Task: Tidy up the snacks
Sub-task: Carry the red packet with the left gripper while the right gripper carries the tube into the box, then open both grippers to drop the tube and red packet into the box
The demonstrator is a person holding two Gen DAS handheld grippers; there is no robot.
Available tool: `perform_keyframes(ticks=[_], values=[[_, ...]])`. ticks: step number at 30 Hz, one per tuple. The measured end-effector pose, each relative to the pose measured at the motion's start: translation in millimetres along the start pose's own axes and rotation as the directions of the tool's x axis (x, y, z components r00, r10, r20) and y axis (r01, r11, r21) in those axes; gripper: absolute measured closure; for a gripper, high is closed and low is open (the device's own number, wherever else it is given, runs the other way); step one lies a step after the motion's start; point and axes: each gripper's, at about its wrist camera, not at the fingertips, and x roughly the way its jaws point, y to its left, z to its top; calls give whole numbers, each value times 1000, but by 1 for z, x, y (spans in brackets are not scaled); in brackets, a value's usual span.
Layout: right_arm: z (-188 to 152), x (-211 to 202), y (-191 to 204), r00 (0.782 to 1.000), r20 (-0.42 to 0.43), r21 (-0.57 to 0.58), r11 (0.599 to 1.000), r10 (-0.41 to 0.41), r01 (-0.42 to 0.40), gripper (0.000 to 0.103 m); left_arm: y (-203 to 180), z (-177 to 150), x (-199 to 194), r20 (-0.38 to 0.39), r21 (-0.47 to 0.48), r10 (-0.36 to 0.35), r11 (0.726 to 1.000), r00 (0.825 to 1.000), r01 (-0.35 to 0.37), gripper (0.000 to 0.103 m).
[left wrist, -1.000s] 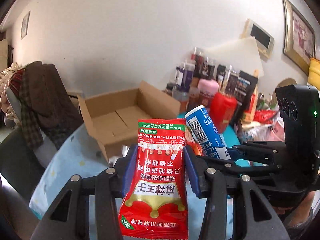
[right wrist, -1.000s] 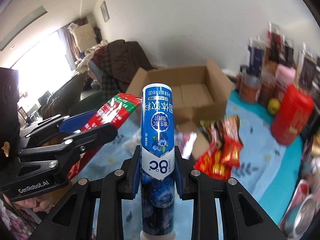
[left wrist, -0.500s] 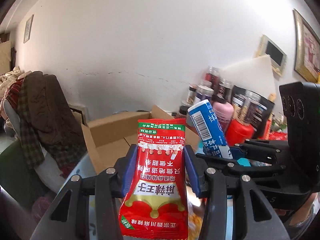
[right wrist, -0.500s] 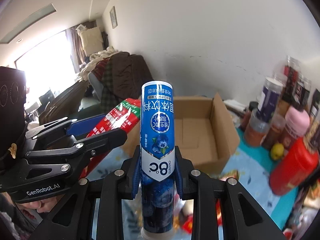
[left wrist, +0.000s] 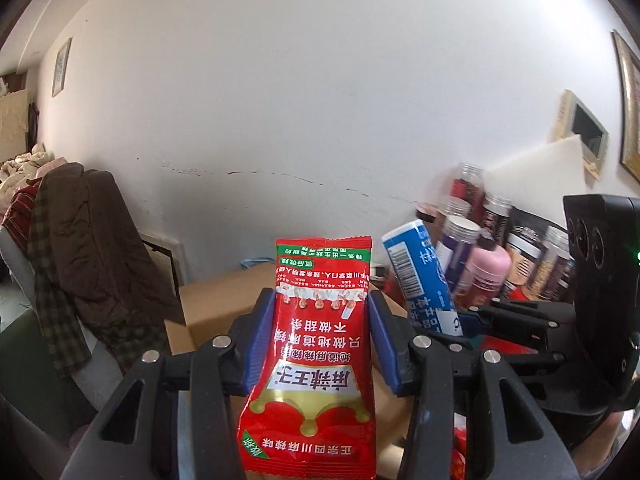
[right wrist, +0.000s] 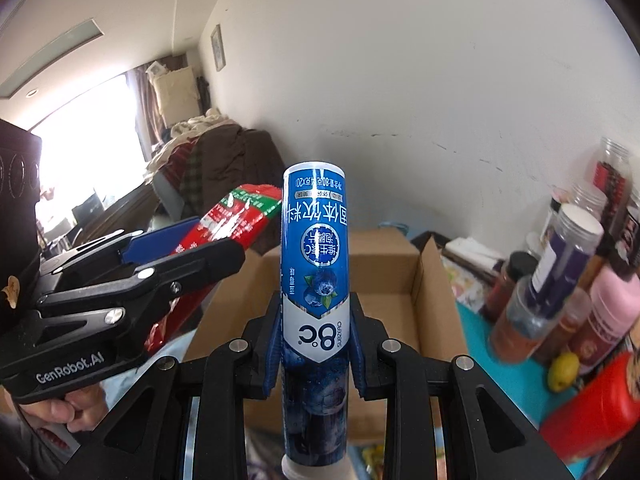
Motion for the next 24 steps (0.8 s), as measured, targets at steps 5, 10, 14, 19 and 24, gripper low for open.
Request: perform_keyframes(ticks=[5, 10, 14, 19, 24], values=[[8, 31, -15, 999, -40, 6, 1000, -15, 15, 75, 20, 4, 33, -43, 6, 48, 999, 998, -48, 57], [7, 68, -29, 991, -131, -1, 1000, -12, 12, 75, 32, 0, 65, -95, 12, 88, 996, 992, -88, 57], [3, 96, -38, 979, -201, -21, 999, -43, 39, 75, 39, -4, 86, -150, 20, 107, 994, 983, -105, 57], [-4, 116, -48, 965, -260, -8, 999, -44, 43, 75, 40, -12, 110, -224, 32, 125, 992, 967, -121, 57], [-10, 129, -56, 948, -312, -1, 998, -58, 61, 75, 42, -23, 129, -300, 16, 123, 992, 946, -124, 57]])
